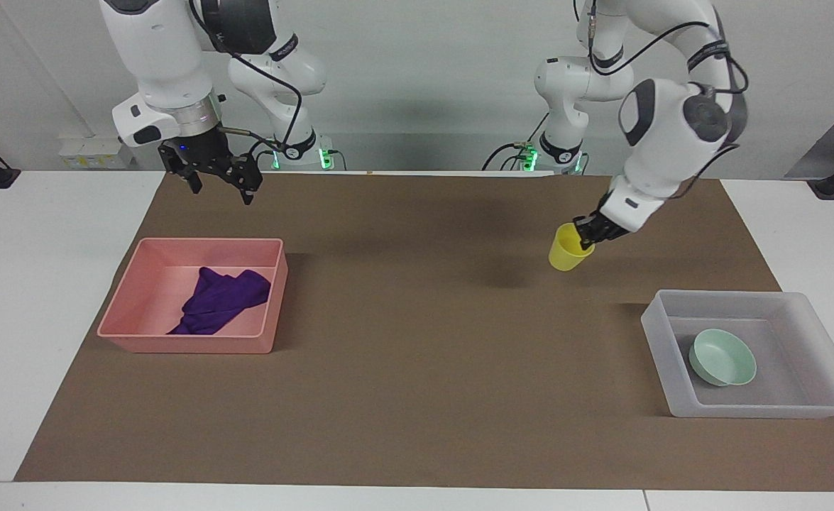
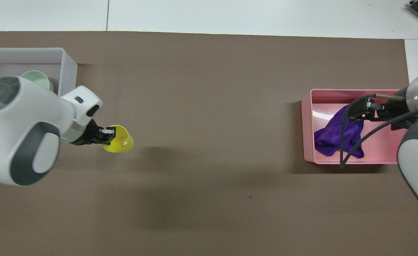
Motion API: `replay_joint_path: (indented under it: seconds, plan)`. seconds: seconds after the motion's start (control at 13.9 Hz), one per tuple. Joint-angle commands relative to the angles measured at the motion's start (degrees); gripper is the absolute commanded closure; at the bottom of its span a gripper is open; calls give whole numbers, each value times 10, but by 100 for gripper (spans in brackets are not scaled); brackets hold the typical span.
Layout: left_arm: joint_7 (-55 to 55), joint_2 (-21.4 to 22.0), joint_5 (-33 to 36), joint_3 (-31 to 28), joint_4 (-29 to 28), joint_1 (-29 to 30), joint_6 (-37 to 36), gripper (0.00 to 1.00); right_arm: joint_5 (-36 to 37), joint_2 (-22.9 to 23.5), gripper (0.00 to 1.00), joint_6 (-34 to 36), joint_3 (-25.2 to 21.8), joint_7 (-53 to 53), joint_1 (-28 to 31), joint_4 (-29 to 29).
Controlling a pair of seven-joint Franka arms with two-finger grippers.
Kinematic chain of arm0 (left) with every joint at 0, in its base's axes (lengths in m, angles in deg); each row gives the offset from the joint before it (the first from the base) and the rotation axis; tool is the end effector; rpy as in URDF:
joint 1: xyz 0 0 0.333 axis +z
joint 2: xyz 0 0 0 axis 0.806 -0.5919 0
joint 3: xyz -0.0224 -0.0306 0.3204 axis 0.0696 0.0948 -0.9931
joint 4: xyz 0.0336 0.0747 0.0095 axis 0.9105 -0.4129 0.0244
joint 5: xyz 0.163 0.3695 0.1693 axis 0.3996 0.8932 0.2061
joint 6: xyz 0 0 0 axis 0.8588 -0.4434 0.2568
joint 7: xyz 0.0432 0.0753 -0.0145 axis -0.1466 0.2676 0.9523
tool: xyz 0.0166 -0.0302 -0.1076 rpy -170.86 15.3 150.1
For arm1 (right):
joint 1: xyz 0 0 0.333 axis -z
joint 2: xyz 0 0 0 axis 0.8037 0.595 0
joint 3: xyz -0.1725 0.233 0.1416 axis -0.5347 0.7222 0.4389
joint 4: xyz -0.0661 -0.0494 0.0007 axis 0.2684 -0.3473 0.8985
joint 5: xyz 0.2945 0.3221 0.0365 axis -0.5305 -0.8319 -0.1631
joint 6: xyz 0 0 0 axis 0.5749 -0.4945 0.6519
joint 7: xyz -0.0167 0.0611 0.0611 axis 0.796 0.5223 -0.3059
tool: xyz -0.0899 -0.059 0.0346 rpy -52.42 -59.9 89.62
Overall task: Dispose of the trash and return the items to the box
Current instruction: 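Carry the yellow cup with the left gripper into the clear box, then release the yellow cup beside the green bowl and hold the left gripper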
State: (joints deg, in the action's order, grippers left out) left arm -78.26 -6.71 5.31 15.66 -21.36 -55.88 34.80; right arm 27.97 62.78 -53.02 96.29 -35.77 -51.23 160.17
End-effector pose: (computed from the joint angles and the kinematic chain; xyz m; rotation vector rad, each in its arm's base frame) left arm 0.5954 -0.0746 0.4992 3.0016 0.1430 -0.1156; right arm 0.5899 0.0403 0.6090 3.0478 -0.3377 -0.0498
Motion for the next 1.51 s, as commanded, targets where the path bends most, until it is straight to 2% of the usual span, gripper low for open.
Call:
replay_joint_path:
  seconds: [0.0,0.22,0.5,0.72,0.86,1.44]
  plan:
    - [-54,-39,-4,4,107,78,-57,100,-17,-7,0,-1,1,16,11,4]
    - [-104,-104,3,1,184,140,-56,100,-43,-7,0,-2,-1,44,14,6]
    - [-195,-165,2,2,229,209,-19,100,-43,-8,0,-2,-1,47,14,10]
    - [-215,-211,2,1,229,222,52,100,-43,-8,0,-1,-2,47,15,11]
    - [-221,-226,2,1,229,231,81,100,-43,-9,0,-2,-1,46,14,11]
    - [-248,-277,7,2,228,249,137,100,-43,-9,0,0,-1,46,14,11]
